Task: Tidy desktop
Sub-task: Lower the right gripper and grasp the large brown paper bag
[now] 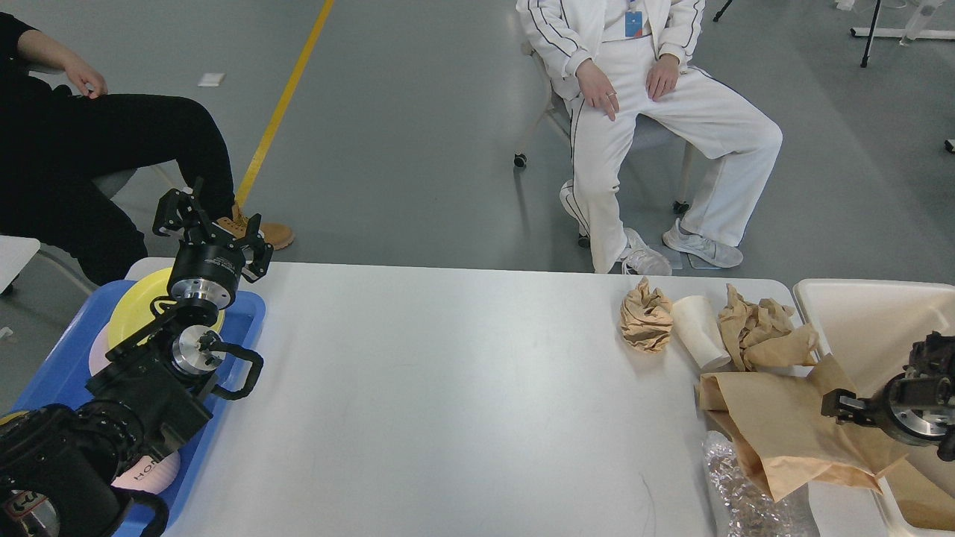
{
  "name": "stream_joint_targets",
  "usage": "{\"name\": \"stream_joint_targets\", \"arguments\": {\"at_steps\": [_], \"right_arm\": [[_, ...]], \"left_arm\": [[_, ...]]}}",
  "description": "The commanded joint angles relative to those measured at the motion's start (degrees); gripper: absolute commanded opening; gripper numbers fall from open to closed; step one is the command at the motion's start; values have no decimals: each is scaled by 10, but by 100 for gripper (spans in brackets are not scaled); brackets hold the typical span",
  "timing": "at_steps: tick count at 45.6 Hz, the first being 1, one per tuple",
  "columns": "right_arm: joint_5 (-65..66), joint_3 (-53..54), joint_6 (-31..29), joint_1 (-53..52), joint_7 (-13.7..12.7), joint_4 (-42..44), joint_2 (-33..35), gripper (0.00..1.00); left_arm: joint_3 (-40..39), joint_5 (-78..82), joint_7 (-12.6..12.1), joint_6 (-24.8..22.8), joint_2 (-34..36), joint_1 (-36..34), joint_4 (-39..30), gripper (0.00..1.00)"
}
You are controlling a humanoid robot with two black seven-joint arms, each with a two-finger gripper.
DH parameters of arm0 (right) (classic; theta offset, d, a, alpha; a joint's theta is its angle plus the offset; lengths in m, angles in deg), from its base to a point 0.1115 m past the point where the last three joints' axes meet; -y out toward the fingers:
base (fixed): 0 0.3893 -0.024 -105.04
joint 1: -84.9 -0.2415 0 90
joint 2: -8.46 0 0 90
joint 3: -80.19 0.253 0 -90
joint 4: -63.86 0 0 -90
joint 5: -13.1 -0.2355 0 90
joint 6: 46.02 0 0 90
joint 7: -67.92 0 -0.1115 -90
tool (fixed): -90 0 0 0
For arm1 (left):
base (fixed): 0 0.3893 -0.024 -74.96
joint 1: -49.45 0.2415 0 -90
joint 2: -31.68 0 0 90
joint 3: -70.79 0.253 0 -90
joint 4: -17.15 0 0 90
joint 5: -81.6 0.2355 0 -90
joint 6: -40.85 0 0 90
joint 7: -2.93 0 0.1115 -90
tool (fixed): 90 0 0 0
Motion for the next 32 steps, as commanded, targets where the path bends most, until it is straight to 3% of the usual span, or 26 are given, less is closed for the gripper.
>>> {"name": "stream_joint_targets", "arguments": {"at_steps": [1,6,13,15,19,32], "right_arm": [[-1,1,14,8,4,5,-2,96],[-1,5,14,7,5,1,-3,78],[-2,7,7,7,5,-7,2,14],[-3,7,6,7,4,-10,2,4],[-3,7,6,8,4,-11,3,0],[-1,6,6,0,4,-9,11,0]], "left_arm": [[0,0,0,0,0,0,0,96],[0,0,0,0,0,0,0,96],[0,0,0,0,0,0,0,96],[0,0,0,0,0,0,0,96],[0,0,0,0,0,0,0,96],[0,0,0,0,0,0,0,96]]}}
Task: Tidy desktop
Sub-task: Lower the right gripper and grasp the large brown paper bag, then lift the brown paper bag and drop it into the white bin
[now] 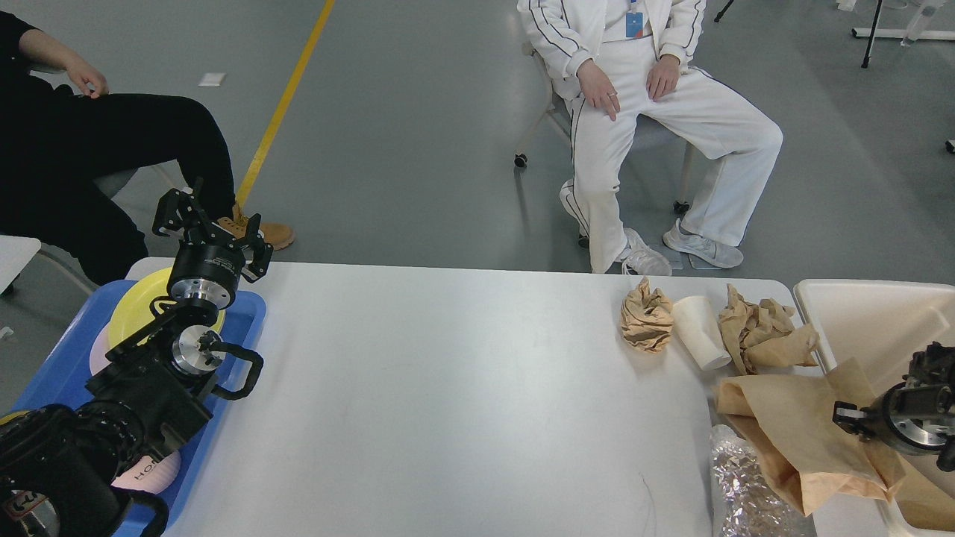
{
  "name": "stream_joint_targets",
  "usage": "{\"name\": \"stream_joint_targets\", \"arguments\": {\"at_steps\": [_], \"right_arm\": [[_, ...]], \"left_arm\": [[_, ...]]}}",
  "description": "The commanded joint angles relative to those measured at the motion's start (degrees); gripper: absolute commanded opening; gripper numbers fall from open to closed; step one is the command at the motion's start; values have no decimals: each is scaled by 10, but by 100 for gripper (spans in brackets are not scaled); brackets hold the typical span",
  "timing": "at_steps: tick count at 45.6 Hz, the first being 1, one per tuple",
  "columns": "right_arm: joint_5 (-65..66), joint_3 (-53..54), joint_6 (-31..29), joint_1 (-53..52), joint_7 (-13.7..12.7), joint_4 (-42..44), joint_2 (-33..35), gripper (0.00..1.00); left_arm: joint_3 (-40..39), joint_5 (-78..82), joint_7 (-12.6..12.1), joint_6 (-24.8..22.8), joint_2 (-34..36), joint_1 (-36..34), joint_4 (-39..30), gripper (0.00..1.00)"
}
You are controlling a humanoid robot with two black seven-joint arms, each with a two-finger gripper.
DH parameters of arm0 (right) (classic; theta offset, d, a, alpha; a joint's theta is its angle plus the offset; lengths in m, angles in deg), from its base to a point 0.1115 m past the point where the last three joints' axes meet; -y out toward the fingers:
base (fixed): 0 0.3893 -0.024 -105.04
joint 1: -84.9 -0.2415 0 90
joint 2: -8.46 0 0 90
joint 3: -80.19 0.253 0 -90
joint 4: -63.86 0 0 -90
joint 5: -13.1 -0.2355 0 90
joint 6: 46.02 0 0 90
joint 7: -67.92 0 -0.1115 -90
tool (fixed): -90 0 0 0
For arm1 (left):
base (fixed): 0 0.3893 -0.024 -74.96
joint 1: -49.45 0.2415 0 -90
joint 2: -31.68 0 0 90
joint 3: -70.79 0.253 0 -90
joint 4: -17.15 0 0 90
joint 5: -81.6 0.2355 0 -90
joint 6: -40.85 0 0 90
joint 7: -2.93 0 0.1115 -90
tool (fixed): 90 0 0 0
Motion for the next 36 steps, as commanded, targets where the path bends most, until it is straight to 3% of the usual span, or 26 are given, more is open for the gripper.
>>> {"name": "stream_joint_targets", "arguments": {"at_steps": [1,11,25,36], "right_arm": [[1,0,0,-7,0,1,5,0],[-1,5,0,-48,1,-8,41,0],[0,6,-2,-206,2,-96,138,0],[0,12,-47,-277,3,-103,176,0]], "left_arm": [[0,0,0,0,0,0,0,96],[0,0,0,0,0,0,0,96],[0,0,0,0,0,0,0,96],[0,0,0,0,0,0,0,96]]}}
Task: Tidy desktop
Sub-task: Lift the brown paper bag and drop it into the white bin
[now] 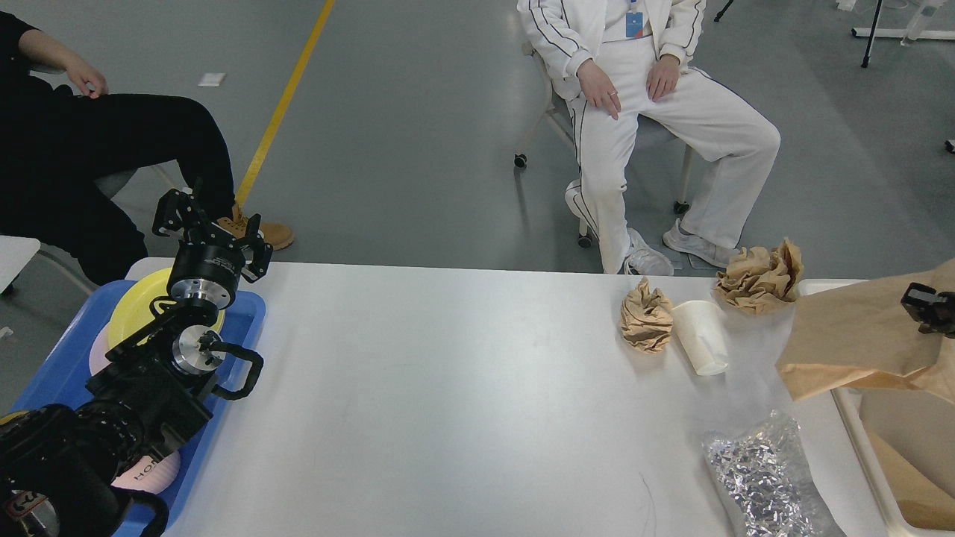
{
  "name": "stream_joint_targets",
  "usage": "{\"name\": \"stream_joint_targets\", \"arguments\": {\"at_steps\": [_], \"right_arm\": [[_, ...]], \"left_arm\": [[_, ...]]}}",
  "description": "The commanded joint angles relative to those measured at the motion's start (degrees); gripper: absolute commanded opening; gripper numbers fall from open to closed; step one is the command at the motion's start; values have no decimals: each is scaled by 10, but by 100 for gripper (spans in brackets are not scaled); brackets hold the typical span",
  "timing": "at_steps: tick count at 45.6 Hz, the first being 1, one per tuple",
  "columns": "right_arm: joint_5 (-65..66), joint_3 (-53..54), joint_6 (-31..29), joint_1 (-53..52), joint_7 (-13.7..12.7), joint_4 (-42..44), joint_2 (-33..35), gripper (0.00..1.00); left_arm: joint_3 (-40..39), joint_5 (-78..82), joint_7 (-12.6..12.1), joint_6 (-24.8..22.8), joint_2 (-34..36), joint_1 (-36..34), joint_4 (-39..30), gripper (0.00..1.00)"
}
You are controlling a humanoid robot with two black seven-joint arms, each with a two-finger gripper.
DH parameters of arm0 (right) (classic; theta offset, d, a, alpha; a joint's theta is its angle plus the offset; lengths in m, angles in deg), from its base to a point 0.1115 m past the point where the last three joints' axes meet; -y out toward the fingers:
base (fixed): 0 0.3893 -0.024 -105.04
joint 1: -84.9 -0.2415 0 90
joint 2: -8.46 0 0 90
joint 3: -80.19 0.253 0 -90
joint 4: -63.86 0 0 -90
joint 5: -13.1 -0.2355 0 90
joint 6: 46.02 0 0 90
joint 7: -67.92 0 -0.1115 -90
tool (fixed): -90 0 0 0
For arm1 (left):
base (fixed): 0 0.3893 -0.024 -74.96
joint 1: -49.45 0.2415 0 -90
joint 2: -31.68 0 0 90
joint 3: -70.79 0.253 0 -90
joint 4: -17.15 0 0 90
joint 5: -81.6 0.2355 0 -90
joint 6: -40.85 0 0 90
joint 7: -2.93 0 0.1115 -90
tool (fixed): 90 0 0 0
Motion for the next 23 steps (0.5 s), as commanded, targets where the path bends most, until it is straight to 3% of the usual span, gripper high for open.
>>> {"name": "stream_joint_targets", "arguments": {"at_steps": [1,13,23], "right_arm": [[0,7,-23,-27,0,-1,20,0],[0,17,-30,-62,0,0,49,0],[0,31,-84,-142,0,1,82,0]], "left_arm": [[0,0,0,0,0,0,0,96],[0,-1,0,0,0,0,0,96],[0,0,0,0,0,0,0,96]]}}
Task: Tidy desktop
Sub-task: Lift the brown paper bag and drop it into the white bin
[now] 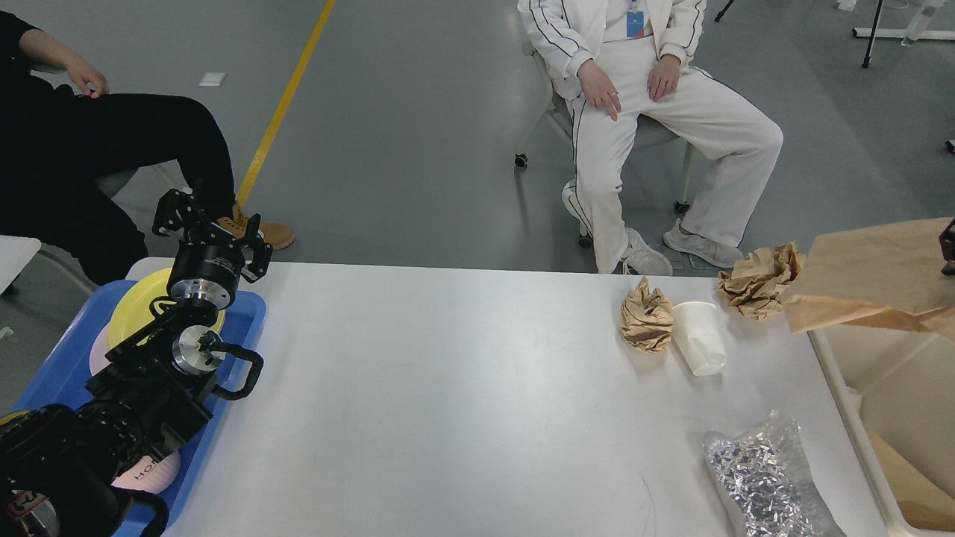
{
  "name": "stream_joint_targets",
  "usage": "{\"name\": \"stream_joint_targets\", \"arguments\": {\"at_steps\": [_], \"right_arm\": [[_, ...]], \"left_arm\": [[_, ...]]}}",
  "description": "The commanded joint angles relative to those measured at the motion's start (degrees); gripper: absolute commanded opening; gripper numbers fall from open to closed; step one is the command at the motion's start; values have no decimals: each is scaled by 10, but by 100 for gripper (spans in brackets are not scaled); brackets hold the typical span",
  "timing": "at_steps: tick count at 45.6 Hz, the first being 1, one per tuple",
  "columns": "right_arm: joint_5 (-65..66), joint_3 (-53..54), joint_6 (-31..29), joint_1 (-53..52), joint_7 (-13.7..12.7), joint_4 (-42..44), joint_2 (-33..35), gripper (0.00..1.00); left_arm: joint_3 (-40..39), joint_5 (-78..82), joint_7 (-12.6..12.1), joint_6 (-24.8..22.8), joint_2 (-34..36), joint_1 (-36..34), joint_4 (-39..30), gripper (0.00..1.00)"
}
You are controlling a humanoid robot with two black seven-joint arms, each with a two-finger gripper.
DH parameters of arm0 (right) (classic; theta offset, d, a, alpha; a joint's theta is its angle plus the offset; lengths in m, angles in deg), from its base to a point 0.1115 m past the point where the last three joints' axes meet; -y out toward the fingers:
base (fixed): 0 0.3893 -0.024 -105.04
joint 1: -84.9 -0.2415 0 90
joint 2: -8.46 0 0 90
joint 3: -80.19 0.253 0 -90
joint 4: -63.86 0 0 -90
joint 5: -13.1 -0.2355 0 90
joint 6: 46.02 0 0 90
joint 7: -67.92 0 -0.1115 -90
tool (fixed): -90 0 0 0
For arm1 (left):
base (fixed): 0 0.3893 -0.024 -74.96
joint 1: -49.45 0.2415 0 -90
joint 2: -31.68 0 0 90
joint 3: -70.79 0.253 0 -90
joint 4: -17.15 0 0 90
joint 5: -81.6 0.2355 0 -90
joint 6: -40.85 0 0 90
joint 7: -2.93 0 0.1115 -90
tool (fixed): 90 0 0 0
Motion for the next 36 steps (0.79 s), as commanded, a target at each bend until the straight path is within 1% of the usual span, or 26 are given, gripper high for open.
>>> {"name": "stream_joint_targets", "arguments": {"at_steps": [1,9,15,21,23,27,28,29,30,33,34,36], "right_arm": [[1,15,-29,-40,0,3,19,0],[-1,25,-28,-24,-4,27,17,0],[-6,25,-14,48,-6,51,15,0],[-20,27,36,119,-6,103,15,0],[-35,28,61,169,-6,129,14,0],[-62,29,77,222,-6,158,11,0],[-69,30,79,234,-5,165,8,7],[-76,33,80,244,-5,171,5,19],[-82,34,80,254,-5,176,0,34],[-90,38,81,280,-5,191,-10,87],[-91,39,82,287,-5,194,-15,100],[-91,42,81,297,-5,195,-22,100]], "left_arm": [[0,0,0,0,0,0,0,96],[0,0,0,0,0,0,0,96],[0,0,0,0,0,0,0,96],[0,0,0,0,0,0,0,96],[0,0,0,-1,0,0,0,96],[0,0,0,0,0,0,0,96],[0,0,0,0,0,0,0,96],[0,0,0,0,0,0,0,96],[0,0,0,0,0,0,-1,96],[0,0,0,-1,0,0,0,96],[0,0,0,0,0,0,0,96],[0,0,0,0,0,0,0,96]]}}
